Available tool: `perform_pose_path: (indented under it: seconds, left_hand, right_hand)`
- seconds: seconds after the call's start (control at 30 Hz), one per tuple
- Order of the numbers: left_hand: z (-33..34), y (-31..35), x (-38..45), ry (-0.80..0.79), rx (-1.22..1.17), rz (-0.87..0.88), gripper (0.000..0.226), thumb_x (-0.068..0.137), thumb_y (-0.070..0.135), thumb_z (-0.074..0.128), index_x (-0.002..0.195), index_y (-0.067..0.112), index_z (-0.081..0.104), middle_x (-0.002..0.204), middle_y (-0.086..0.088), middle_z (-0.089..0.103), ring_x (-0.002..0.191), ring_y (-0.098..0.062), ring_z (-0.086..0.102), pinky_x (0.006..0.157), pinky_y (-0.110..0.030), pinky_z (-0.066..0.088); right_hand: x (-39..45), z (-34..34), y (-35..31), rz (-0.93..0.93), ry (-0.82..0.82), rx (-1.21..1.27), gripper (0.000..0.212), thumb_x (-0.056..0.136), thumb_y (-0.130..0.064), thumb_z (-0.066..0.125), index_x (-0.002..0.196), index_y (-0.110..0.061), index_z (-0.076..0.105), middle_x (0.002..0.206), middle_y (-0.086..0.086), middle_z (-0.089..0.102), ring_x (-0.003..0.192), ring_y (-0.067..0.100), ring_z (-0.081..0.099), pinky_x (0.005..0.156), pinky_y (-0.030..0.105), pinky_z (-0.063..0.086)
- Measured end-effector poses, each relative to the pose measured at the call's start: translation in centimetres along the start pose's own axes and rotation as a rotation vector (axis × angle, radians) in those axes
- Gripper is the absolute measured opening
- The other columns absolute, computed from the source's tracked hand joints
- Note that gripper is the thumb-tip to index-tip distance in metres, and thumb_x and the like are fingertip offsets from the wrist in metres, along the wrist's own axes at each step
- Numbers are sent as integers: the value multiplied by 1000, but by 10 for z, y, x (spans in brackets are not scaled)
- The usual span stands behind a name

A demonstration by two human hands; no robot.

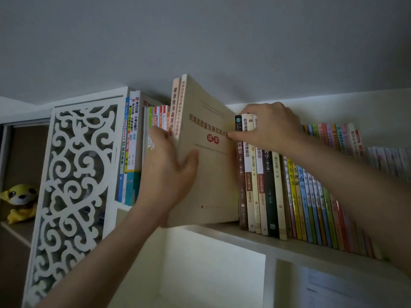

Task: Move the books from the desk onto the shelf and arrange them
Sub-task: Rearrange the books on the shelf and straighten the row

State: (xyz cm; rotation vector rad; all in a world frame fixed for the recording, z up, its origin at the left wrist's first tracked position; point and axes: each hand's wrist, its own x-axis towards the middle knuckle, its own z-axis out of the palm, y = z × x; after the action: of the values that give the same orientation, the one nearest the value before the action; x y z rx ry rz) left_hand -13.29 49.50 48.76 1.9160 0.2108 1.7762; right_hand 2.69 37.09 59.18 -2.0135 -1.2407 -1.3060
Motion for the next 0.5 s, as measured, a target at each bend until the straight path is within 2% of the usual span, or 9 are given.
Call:
perform_pose_path:
  seconds: [0.07, 0.13, 0.23, 0.3, 0.37, 0.43, 0.5]
  left_hand:
    - [8, 2, 8, -7, -7, 5, 41, 91, 20, 65, 108, 19, 27, 93, 18, 46, 67, 6, 52, 47, -4, 47]
    - [18, 3, 10, -3, -38, -11, 41, 92, 20, 64, 108, 20, 26, 101, 15, 47, 67, 6, 51, 47, -2, 45]
    - [40, 2, 1, 35, -43, -31, 43, 92, 20, 63, 109, 24, 24, 114, 9, 49, 73, -3, 56, 44, -6, 46]
    - [60, -2, -10, 60, -56, -2, 44, 91, 16, 64, 107, 26, 24, 117, 6, 52, 89, -9, 61, 55, -14, 53]
    - [79, -9, -19, 101, -95, 25, 49, 88, 11, 65, 107, 31, 25, 115, 2, 53, 98, -14, 61, 69, -29, 60]
    - [92, -13, -24, 168, -58, 33, 46, 87, 14, 67, 109, 29, 29, 113, 5, 47, 103, -17, 54, 79, -41, 57]
    - [104, -17, -23, 237, 19, 60, 43, 88, 18, 66, 121, 16, 38, 118, 3, 44, 113, -20, 47, 91, -46, 51]
  right_hand:
    - [0, -1, 0, -5, -20, 1, 45, 76, -66, 66, 104, -31, 64, 79, -7, 64, 74, 16, 62, 66, 29, 50]
    - [0, -2, 0, -9, -42, 9, 46, 76, -67, 66, 105, -31, 64, 83, -5, 66, 78, 17, 64, 70, 32, 53]
    - [0, -3, 1, -24, -59, 17, 46, 77, -66, 66, 108, -31, 64, 89, -5, 67, 81, 17, 63, 72, 32, 52]
    - [1, -4, 2, -32, -76, 24, 44, 79, -63, 66, 110, -32, 63, 90, -5, 66, 82, 17, 61, 71, 31, 50]
    - [2, -4, 4, -37, -97, 45, 41, 82, -62, 62, 112, -33, 62, 93, -3, 68, 82, 18, 63, 73, 33, 53]
    - [3, -3, 7, -40, -111, 63, 39, 88, -60, 54, 115, -33, 60, 95, -1, 69, 82, 20, 66, 74, 37, 56]
    - [4, -1, 9, -42, -92, 57, 37, 94, -55, 46, 119, -31, 60, 96, 1, 68, 83, 21, 64, 75, 37, 55]
